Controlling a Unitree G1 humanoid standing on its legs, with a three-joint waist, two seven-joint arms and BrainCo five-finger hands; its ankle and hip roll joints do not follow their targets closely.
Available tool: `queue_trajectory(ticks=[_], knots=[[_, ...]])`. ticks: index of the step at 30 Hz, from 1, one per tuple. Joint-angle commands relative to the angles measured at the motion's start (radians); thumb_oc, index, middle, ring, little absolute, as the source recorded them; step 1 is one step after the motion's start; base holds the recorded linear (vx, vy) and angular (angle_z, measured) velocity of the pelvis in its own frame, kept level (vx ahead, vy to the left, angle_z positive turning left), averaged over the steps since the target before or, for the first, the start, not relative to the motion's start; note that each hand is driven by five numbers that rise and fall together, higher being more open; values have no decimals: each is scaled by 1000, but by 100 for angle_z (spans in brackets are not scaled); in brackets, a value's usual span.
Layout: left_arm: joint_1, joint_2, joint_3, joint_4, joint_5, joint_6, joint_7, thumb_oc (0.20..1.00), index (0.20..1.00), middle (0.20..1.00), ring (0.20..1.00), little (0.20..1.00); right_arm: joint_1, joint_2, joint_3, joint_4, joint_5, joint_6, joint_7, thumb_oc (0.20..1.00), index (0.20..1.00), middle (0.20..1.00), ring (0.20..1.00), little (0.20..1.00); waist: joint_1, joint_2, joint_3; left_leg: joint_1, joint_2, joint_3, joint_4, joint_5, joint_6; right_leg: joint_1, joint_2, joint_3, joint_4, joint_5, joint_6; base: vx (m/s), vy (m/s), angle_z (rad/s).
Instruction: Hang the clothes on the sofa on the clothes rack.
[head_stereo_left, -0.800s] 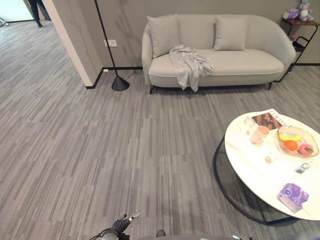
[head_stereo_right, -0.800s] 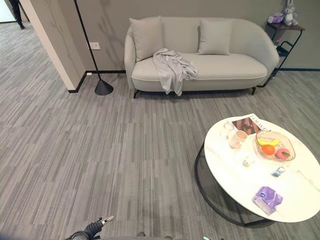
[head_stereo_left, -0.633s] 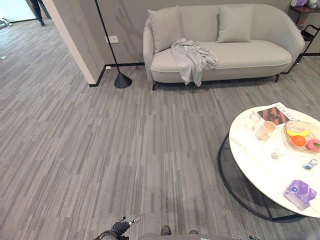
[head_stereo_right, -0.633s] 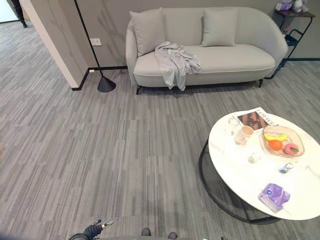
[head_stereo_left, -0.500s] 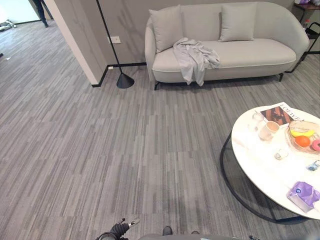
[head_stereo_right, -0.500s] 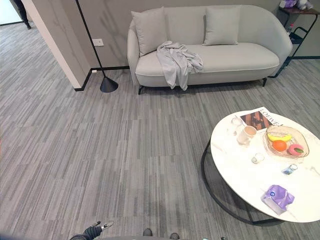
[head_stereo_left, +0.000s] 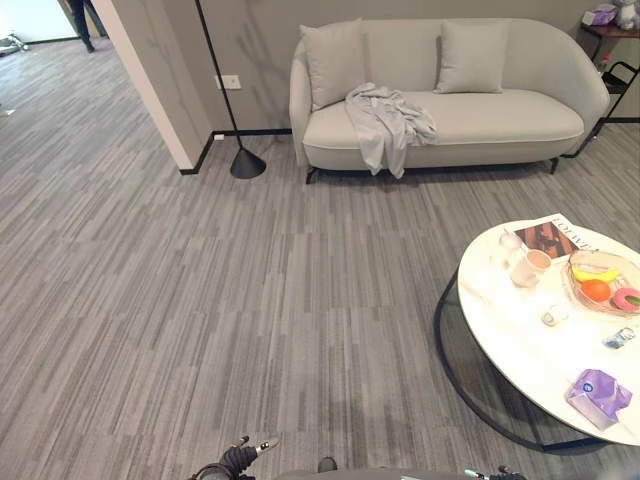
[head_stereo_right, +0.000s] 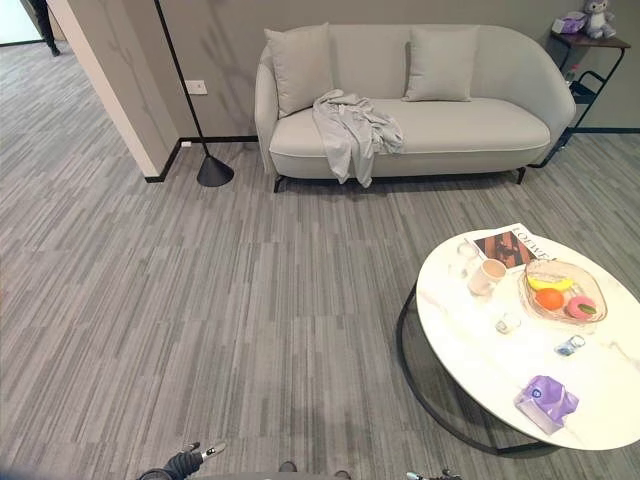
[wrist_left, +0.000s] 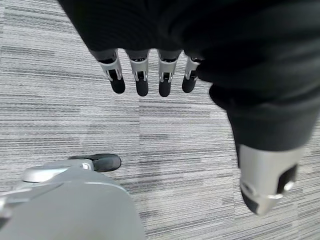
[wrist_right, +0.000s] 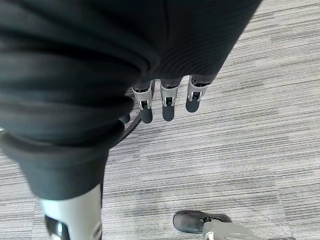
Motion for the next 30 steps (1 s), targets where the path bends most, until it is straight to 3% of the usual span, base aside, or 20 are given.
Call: queue_trajectory(ticks=[1, 8, 9, 10, 11, 12, 14, 15, 16, 17, 18, 21, 22, 23, 24, 25, 27, 28, 29, 30], knots=[[-64, 4, 8, 62, 52, -21, -12, 1000, 1000, 1000, 1000, 1000, -30, -26, 15, 17, -1, -18, 6, 1000, 1000, 1000, 1000, 1000, -1, -16, -9, 29, 14, -64, 0, -89, -62, -26, -76, 26, 7, 4, 120, 49, -63, 0], [-73, 18, 12, 16, 9, -22, -2, 1000, 1000, 1000, 1000, 1000, -30, -25, 17, 12, 0, -16, 9, 1000, 1000, 1000, 1000, 1000, 6, -13, 14, 42, 42, -57, 0, -82, -73, -22, -63, 24, 7, -2, 106, 24, -60, -1], [-85, 22, 11, 9, -7, -19, 4, 1000, 1000, 1000, 1000, 1000, -39, -26, 17, 13, 8, -20, 3, 1000, 1000, 1000, 1000, 1000, 17, -26, 48, -37, 43, -55, 134, -97, -90, -29, -64, 23, 13, -5, 93, -281, -279, -2], [-114, 25, -7, -14, -22, -18, 16, 1000, 1000, 1000, 1000, 1000, -49, -36, 26, -1, 27, -25, -12, 1000, 1000, 1000, 1000, 1000, 42, -38, 140, -258, 27, -89, 469, -1, -111, -30, -56, 17, 36, -13, 50, -282, -248, 1], [-114, 25, -7, -14, -22, -18, 16, 1000, 1000, 1000, 1000, 1000, -49, -36, 25, -1, 27, -25, -12, 1000, 1000, 1000, 1000, 1000, 39, -36, 138, -266, 29, -92, 479, -5, -111, -32, -54, 14, 36, -13, 49, -234, -275, 22], [-128, 26, -5, -14, -41, -18, 25, 1000, 1000, 1000, 1000, 1000, -66, -48, 28, -13, 41, -28, -23, 1000, 1000, 1000, 1000, 1000, 50, -39, 177, -371, 12, -111, 611, 53, -102, -26, -42, 7, 43, -30, 31, 5, -126, 44], [-134, 28, -2, -9, -53, -18, 26, 1000, 1000, 1000, 1000, 1000, -71, -47, 30, -17, 52, -26, -25, 1000, 1000, 1000, 1000, 1000, 51, -40, 181, -422, 5, -108, 625, 45, -95, -20, -39, 0, 40, -39, 27, 141, -76, 32], [-129, 26, 13, 5, -52, -19, 24, 1000, 1000, 1000, 1000, 1000, -64, -48, 26, -34, 61, -27, -23, 1000, 1000, 1000, 1000, 1000, 67, -38, 161, -450, -3, -63, 474, 14, -83, 11, -25, 2, 17, -58, 35, 242, 1, -3], [-128, 27, 13, 5, -52, -19, 24, 1000, 1000, 1000, 1000, 1000, -63, -48, 26, -35, 61, -27, -23, 1000, 1000, 1000, 1000, 1000, 71, -41, 166, -441, -4, -58, 469, 14, -82, 18, -29, 6, 15, -58, 36, 387, 17, 6], [-116, 25, 13, 13, -43, -19, 20, 1000, 1000, 1000, 1000, 1000, -56, -48, 28, -39, 61, -29, -20, 1000, 1000, 1000, 1000, 1000, 80, -38, 153, -435, -3, -41, 355, 50, -83, 28, -17, 16, 7, -67, 39, 407, 90, -10], [-98, 26, 14, 17, -19, -20, 11, 1000, 1000, 1000, 1000, 1000, -57, -50, 37, -43, 53, -32, -17, 1000, 1000, 1000, 1000, 1000, 102, -22, 133, -450, 10, -14, 135, 119, -88, 47, 11, 45, 7, -97, 43, 409, 88, -15], [-87, 30, 12, 18, -9, -21, 12, 1000, 1000, 1000, 1000, 1000, -57, -51, 41, -37, 50, -34, -21, 1000, 1000, 1000, 1000, 1000, 120, -32, 135, -472, -2, 9, 48, 142, -96, 73, 11, 65, 7, -118, 46, 322, 70, -14], [-75, 35, 31, 32, -3, -20, 7, 1000, 1000, 1000, 1000, 1000, -68, -49, 49, -25, 25, -30, -12, 1000, 1000, 1000, 1000, 1000, 138, -38, 106, -477, 0, 33, 0, 143, -98, 110, 15, 101, 7, -146, 57, 786, 245, -98], [-58, 37, 53, 37, -3, -22, 12, 1000, 1000, 1000, 1000, 1000, -54, -32, 52, -26, -7, -25, -7, 1000, 1000, 1000, 1000, 1000, 151, -61, 56, -425, -20, 15, 0, 213, -77, 143, -18, 122, 7, -173, 72, 777, 247, -113], [-58, 38, 53, 37, -3, -22, 12, 1000, 1000, 1000, 1000, 1000, -54, -31, 53, -26, -8, -25, -7, 1000, 1000, 1000, 1000, 1000, 150, -63, 57, -423, -22, 16, 0, 212, -76, 145, -20, 121, 7, -175, 73, 792, 246, -103], [-53, 44, 65, 45, 1, -22, 13, 1000, 1000, 1000, 1000, 1000, -50, -28, 49, -18, -20, -23, 2, 1000, 1000, 1000, 1000, 1000, 158, -91, 26, -391, -40, 5, 0, 199, -62, 150, -62, 121, 47, -153, 101, 457, 122, -45], [-51, 49, 70, 43, 1, -21, 13, 1000, 1000, 1000, 1000, 1000, -49, -26, 47, -15, -23, -22, 5, 1000, 1000, 1000, 1000, 1000, 160, -103, 13, -368, -50, 1, 0, 183, -52, 137, -79, 121, 101, -138, 117, 373, 101, -30], [-51, 54, 72, 43, 1, -17, 10, 1000, 1000, 1000, 1000, 1000, -52, -26, 48, -13, -27, -20, 8, 1000, 1000, 1000, 1000, 1000, 160, -112, 8, -338, -66, -7, 0, 163, -37, 114, -98, 114, 186, -92, 137, 350, 132, -31], [-52, 63, 77, 29, -4, -16, 7, 1000, 1000, 1000, 1000, 1000, -60, -32, 46, -22, -28, -20, 16, 1000, 1000, 1000, 1000, 1000, 157, -113, 9, -283, -82, -20, 1, 127, -10, 40, -124, 102, 388, 45, 172, 440, 198, -17], [-55, 67, 78, 25, -11, -15, 9, 1000, 1000, 1000, 1000, 1000, -69, -36, 43, -29, -24, -21, 17, 1000, 1000, 1000, 1000, 1000, 149, -105, 20, -241, -86, -25, 1, 104, 5, -15, -140, 84, 506, 148, 181, 399, 235, -16]])
